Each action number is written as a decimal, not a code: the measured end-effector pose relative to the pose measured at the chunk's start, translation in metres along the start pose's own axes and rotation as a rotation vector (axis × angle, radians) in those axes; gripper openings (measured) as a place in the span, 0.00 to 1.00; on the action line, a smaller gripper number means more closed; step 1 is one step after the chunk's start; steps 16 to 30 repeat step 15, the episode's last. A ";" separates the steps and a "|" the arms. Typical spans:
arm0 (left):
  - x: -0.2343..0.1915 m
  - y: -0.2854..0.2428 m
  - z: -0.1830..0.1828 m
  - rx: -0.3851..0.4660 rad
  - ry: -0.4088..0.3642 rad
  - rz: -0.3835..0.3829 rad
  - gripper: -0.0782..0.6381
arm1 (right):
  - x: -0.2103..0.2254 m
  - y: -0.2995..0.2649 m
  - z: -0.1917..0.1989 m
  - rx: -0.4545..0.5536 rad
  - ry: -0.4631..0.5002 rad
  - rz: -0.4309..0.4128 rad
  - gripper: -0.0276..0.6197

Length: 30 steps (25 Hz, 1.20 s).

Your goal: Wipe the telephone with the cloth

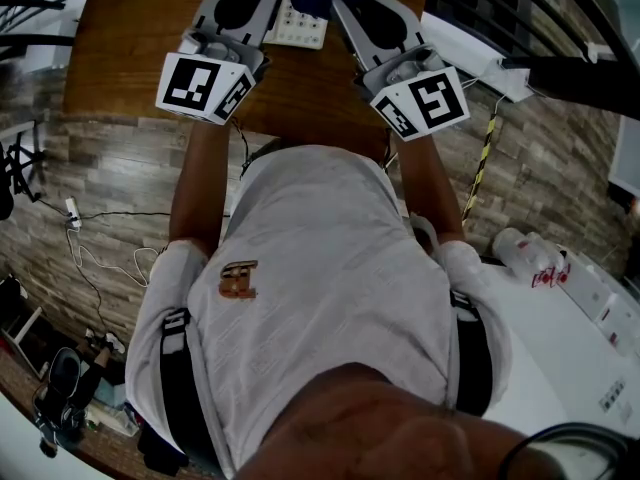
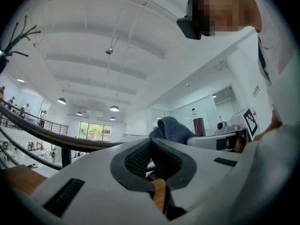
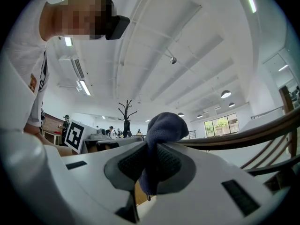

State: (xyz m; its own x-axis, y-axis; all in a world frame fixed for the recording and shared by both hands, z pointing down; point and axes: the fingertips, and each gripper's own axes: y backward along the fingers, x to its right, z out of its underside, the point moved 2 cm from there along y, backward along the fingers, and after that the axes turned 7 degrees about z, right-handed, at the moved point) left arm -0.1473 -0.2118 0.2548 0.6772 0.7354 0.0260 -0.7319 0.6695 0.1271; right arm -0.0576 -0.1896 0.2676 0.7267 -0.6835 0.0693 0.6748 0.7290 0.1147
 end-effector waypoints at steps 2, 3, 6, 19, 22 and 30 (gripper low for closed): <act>0.001 -0.001 0.001 0.000 0.002 0.000 0.13 | 0.002 0.002 0.001 -0.002 -0.003 0.001 0.14; 0.002 -0.001 0.001 0.001 0.003 0.000 0.13 | 0.002 0.002 0.002 -0.002 -0.004 0.001 0.14; 0.001 0.000 0.003 0.001 0.005 -0.002 0.13 | 0.002 0.002 0.003 0.001 -0.007 0.002 0.14; -0.001 0.005 0.001 0.003 0.004 -0.007 0.13 | -0.001 0.001 0.004 -0.001 -0.010 -0.001 0.14; -0.001 0.005 0.001 0.003 0.004 -0.007 0.13 | -0.001 0.001 0.004 -0.001 -0.010 -0.001 0.14; -0.001 0.005 0.001 0.003 0.004 -0.007 0.13 | -0.001 0.001 0.004 -0.001 -0.010 -0.001 0.14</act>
